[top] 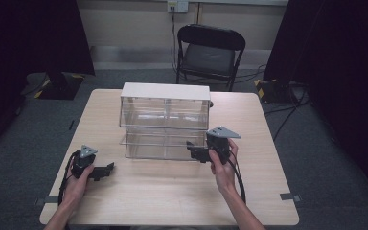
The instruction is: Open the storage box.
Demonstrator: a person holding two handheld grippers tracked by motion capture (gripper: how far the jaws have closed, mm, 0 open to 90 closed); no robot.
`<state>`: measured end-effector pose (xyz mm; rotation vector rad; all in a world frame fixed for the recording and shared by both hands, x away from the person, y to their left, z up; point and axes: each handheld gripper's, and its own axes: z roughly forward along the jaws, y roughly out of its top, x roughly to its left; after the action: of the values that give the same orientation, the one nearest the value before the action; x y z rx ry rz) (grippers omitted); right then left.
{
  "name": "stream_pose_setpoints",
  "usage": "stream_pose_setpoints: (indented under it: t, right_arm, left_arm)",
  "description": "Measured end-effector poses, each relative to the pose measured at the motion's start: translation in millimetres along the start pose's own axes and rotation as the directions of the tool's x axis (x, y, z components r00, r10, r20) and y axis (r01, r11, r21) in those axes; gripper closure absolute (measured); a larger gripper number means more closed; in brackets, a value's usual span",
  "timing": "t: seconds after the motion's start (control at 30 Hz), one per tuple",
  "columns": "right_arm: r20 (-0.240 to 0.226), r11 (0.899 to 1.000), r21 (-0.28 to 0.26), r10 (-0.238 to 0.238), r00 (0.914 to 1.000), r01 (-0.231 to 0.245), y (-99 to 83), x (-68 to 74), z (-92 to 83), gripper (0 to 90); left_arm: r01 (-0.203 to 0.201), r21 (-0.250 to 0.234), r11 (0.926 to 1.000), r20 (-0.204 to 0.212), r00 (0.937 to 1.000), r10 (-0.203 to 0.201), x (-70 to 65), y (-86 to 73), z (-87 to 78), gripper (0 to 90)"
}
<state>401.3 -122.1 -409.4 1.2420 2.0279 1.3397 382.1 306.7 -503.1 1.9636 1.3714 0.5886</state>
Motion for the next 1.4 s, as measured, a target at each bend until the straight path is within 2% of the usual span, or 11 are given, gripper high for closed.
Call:
stream_pose_setpoints:
  t: [0.6,1.13,1.3,1.4]
  right_arm:
    - [0.001,1.0,-0.003,0.011,0.9999,-0.011,1.9,3.7,1.6,15.0]
    - [0.023,1.0,0.0,0.003,0.9997,-0.003,3.0,6.1,-0.1,16.6]
    - [-0.001,1.0,-0.011,0.004,1.0,-0.004,4.6,5.4,-3.9,15.6]
    - [0.001,1.0,-0.013,-0.017,0.9998,0.017,6.3,6.8,-6.3,15.5]
  left_arm:
    - [-0.003,0.001,1.0,-0.001,1.0,0.003,0.2,0.0,-0.2,7.9]
    - [0.0,0.0,1.0,0.001,1.0,0.0,0.0,0.0,-0.1,7.9]
    - [-0.002,0.001,1.0,-0.001,1.0,0.002,0.1,0.0,-0.1,7.9]
    - [-0.001,0.0,1.0,0.0,1.0,0.001,0.1,0.0,-0.1,7.9]
